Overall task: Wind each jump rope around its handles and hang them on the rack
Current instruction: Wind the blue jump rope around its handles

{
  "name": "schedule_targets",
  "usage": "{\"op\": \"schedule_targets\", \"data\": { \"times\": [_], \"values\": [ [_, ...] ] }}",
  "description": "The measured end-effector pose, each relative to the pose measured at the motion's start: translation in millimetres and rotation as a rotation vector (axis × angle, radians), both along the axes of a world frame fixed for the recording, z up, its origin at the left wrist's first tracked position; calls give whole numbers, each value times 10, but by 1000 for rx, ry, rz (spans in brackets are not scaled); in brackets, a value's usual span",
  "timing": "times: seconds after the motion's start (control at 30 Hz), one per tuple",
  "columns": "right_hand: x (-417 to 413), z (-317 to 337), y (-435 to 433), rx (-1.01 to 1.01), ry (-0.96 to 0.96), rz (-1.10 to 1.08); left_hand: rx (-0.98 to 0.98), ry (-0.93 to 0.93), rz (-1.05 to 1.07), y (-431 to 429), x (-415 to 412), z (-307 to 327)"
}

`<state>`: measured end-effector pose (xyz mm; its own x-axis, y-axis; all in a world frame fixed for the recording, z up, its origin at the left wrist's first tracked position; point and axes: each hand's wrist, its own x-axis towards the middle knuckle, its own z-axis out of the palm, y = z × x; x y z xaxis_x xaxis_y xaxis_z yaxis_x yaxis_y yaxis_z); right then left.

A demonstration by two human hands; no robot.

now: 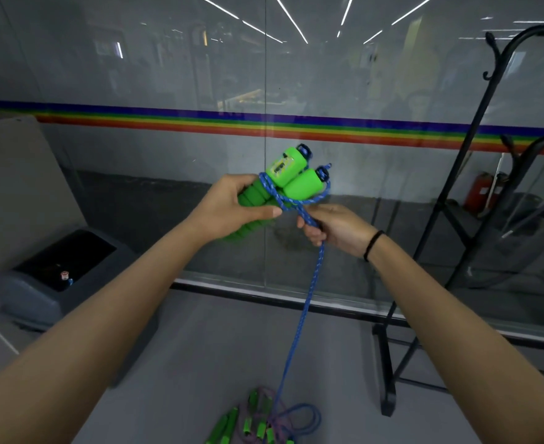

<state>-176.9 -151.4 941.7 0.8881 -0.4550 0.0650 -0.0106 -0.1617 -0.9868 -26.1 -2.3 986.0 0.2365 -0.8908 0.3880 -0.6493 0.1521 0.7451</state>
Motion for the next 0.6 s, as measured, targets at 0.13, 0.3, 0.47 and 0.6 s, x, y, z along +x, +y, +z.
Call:
{"op": "schedule_targets", "data": {
  "times": [0.13,0.3,0.47,0.6],
  "values": [
    [-43,-193,52,5,-34,41,-45,-28,73,2,65,74],
    [-155,-308,99,-172,160,82,-151,-39,189,3,145,114],
    [-299,-654,39,-314,535,137,-223,-22,228,30,249,258],
    [-364,-1032,19,-522,892,167,-271,-58,244,55,328,319]
  ]
}}
